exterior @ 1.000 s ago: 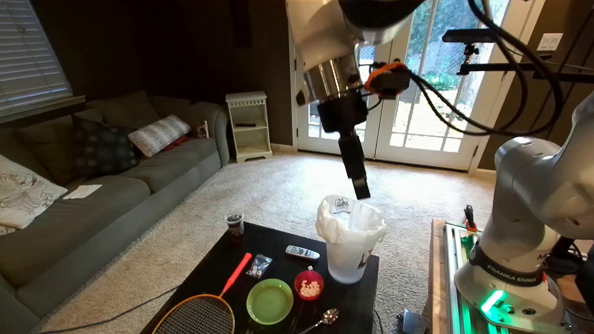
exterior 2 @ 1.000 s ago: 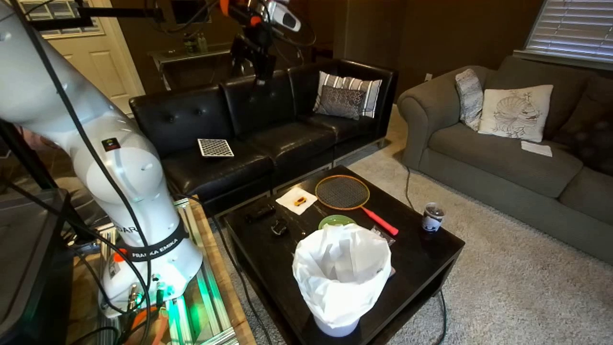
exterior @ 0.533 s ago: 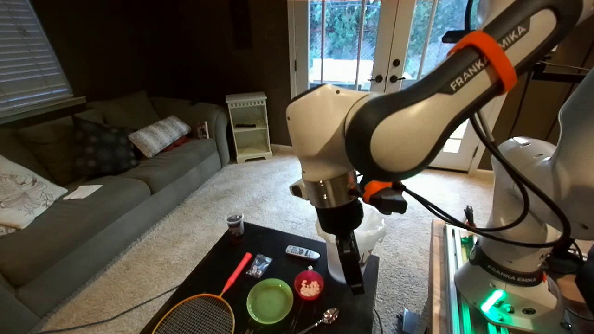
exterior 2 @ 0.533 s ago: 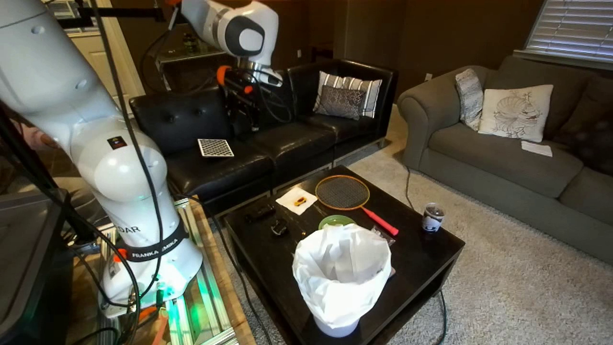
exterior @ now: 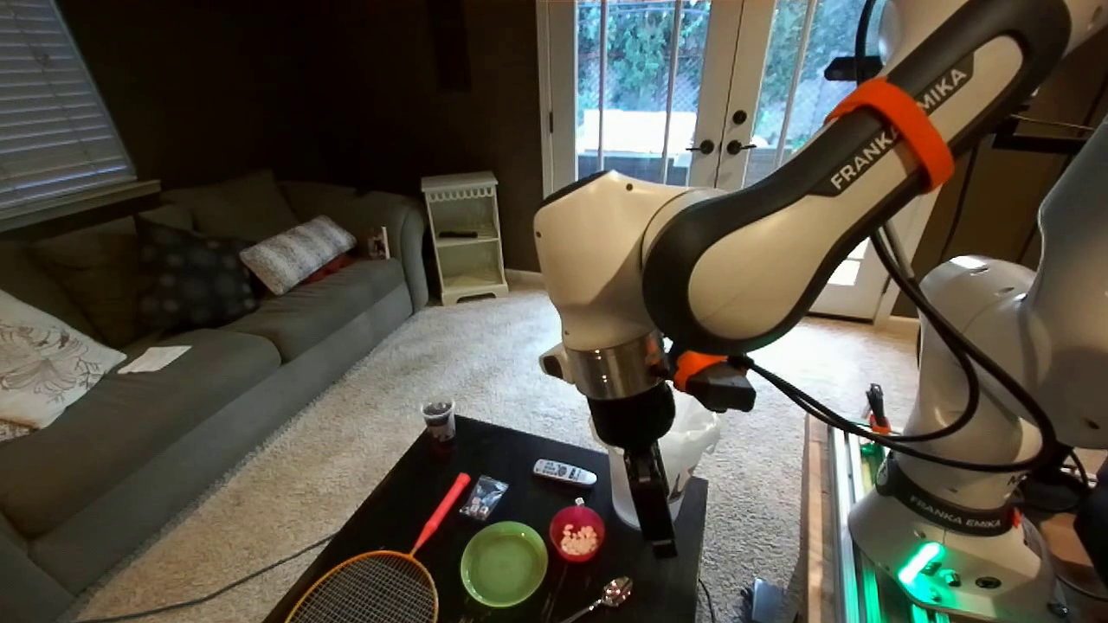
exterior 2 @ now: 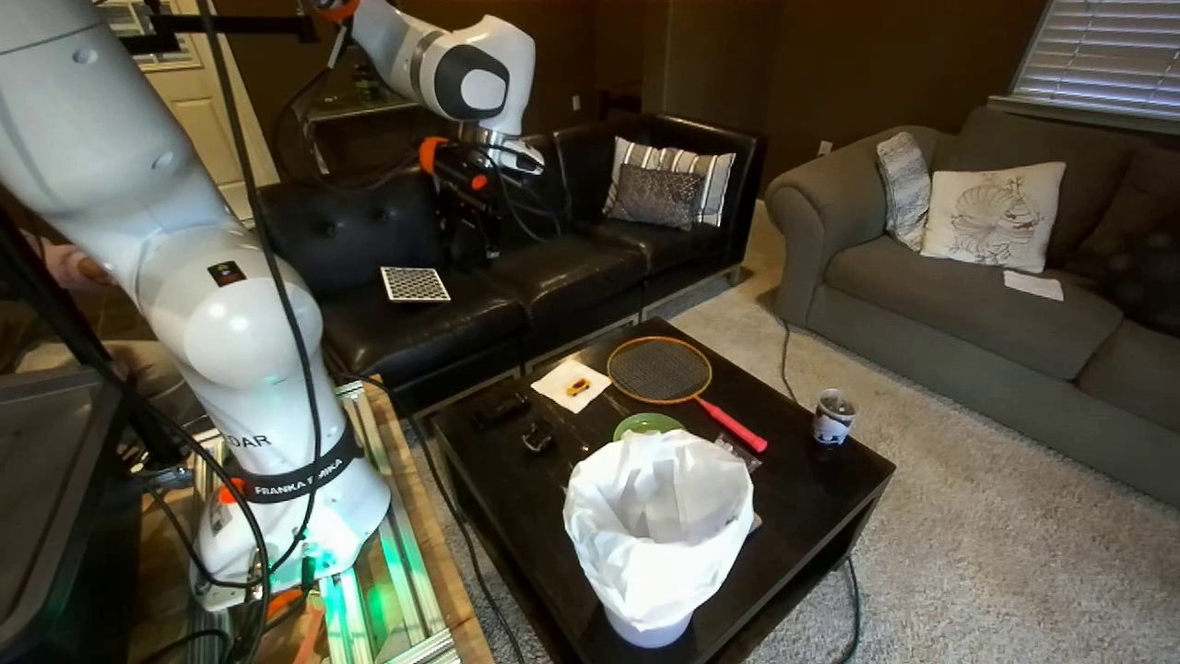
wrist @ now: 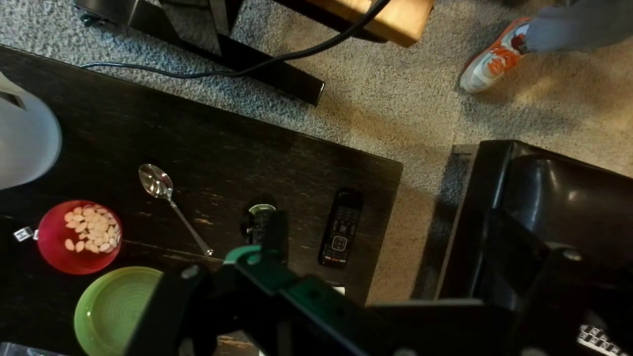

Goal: Pour the contents of the pink bowl into the green bowl

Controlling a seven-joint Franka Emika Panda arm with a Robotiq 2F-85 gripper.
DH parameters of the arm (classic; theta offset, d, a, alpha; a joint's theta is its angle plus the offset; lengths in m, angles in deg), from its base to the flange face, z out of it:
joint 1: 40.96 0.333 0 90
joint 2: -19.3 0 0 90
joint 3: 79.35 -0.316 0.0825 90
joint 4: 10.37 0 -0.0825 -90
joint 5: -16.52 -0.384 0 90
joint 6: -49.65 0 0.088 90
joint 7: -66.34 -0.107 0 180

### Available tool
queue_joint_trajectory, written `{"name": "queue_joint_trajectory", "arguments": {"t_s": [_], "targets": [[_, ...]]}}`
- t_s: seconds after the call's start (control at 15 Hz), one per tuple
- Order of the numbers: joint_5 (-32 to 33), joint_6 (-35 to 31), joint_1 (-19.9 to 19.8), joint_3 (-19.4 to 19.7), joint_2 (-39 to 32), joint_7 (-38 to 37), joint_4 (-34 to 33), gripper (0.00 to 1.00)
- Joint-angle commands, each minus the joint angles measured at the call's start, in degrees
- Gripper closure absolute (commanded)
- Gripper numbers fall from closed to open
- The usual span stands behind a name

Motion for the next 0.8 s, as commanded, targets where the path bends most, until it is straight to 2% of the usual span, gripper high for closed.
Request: {"name": "queue_joint_trajectory", "arguments": {"t_s": [0.0,0.13,0.47,0.6,0.67,0.73], "targets": [[0.41,-6.46,0.27,-0.33,-4.55,0.70,1.33,0.00],[1.54,-13.68,0.19,-0.64,-8.59,1.05,2.26,0.00],[10.63,-32.17,-1.80,1.56,-21.63,-6.30,3.05,0.00],[12.48,-36.50,-2.25,3.56,-26.71,-8.30,1.93,0.00],[10.05,-33.33,-2.18,1.92,-21.62,-5.83,3.94,0.00],[10.76,-35.07,-2.54,2.67,-23.82,-6.21,3.66,0.00]]}}
